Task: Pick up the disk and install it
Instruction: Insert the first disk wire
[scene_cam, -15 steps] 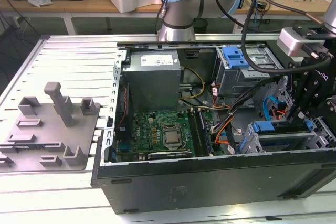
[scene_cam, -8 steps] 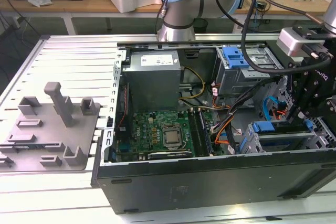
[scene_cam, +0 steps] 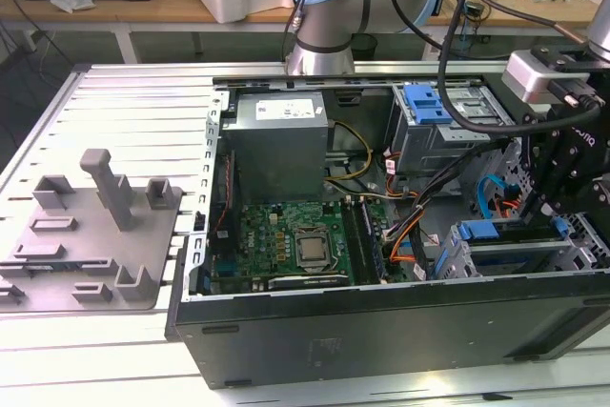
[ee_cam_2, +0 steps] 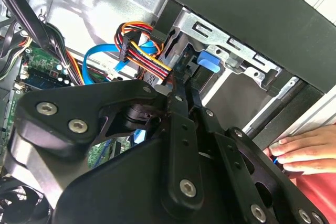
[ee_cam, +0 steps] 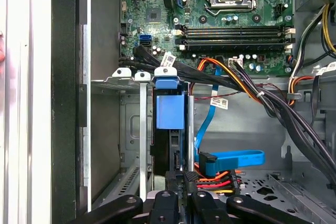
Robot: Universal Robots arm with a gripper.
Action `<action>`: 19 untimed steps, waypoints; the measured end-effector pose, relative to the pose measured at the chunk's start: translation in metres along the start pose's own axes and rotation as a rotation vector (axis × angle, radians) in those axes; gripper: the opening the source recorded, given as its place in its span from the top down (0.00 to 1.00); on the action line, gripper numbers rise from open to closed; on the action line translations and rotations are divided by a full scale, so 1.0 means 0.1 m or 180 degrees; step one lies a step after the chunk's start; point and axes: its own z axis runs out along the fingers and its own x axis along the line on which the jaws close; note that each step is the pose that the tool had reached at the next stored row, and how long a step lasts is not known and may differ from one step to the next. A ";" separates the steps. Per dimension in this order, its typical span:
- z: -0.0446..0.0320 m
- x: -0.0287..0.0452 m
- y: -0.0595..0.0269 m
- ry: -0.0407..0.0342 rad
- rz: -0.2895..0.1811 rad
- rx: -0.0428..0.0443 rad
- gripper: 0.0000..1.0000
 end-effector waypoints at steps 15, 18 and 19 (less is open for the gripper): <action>-0.257 0.019 0.004 0.0000 0.0000 0.0000 0.70; -0.322 0.019 0.005 0.0000 0.0000 0.0000 0.70; -0.329 0.018 0.005 -0.0001 0.0000 0.0000 0.70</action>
